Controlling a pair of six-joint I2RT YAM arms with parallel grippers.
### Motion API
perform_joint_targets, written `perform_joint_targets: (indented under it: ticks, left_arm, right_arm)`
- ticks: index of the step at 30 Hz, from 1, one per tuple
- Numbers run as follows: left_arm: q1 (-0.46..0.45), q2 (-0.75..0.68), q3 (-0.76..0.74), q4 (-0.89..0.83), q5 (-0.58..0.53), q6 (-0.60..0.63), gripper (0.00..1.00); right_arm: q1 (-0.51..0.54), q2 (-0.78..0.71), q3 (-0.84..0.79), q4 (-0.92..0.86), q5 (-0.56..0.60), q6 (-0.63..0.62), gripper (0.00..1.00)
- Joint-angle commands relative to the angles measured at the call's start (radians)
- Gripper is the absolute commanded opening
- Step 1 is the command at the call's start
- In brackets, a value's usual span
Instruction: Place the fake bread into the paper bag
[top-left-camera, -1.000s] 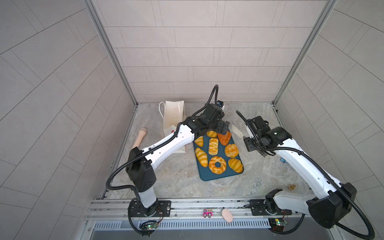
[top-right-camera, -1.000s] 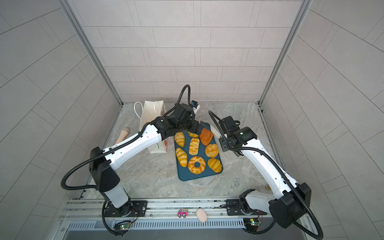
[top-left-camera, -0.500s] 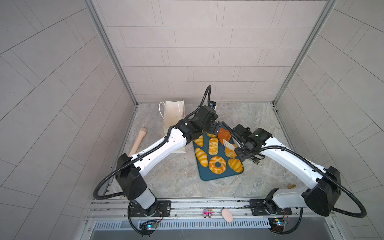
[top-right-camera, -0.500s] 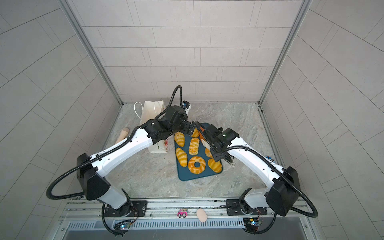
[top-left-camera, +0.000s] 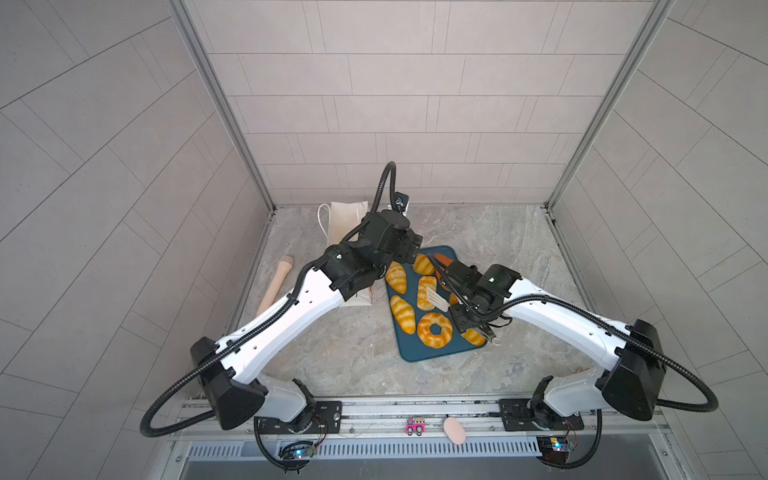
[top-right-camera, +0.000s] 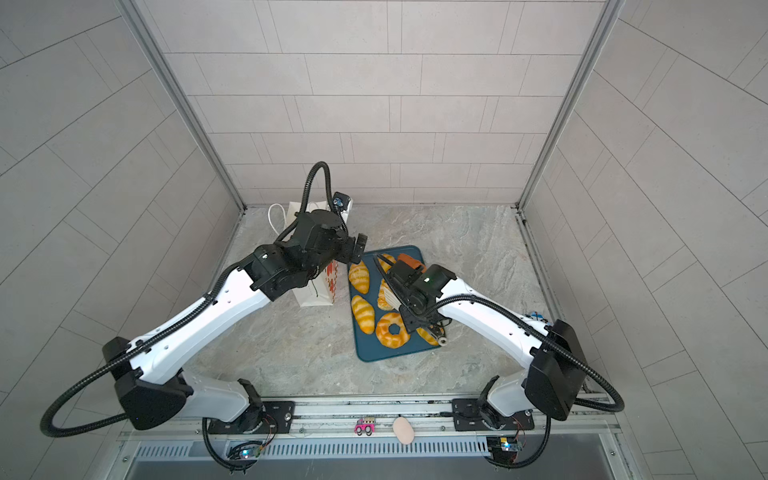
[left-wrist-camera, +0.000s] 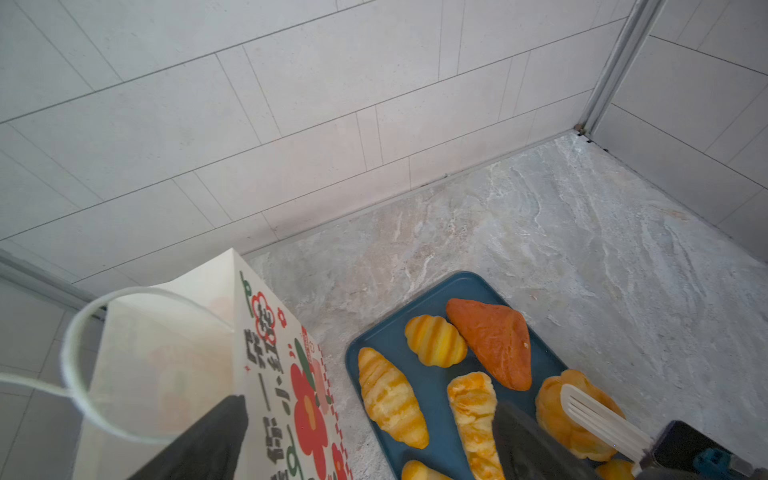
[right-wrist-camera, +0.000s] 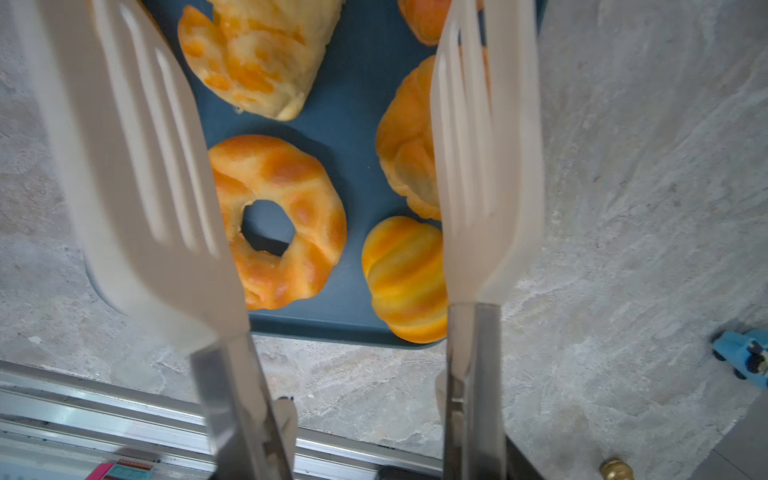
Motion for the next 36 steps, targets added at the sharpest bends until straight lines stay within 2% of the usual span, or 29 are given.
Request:
perform_joint_targets:
  ticks: [1, 12, 25, 36]
  left_arm:
    - [0.022, -0.063, -0.026, -0.059, -0.086, 0.011, 1.0]
    - [0.087, -0.237, -0.104, -0.125, -0.132, 0.005, 1.0]
    - [0.101, -0.301, -0.145, -0.169, -0.2, 0.023, 1.0]
    - [0.169, -0.374, -0.197, -0.187, -0.193, 0.004, 1.0]
  right_arm:
    - [0.023, 0.046, 0.004, 0.02, -0.011, 0.081, 0.66]
    - [0.042, 0.169, 0.075, 0.037, -0.014, 0.146, 0.68]
    - [0.075, 0.254, 0.154, -0.015, -0.002, 0.16, 0.68]
    - [0.073, 0.33, 0.206, -0.047, 0.029, 0.183, 0.66]
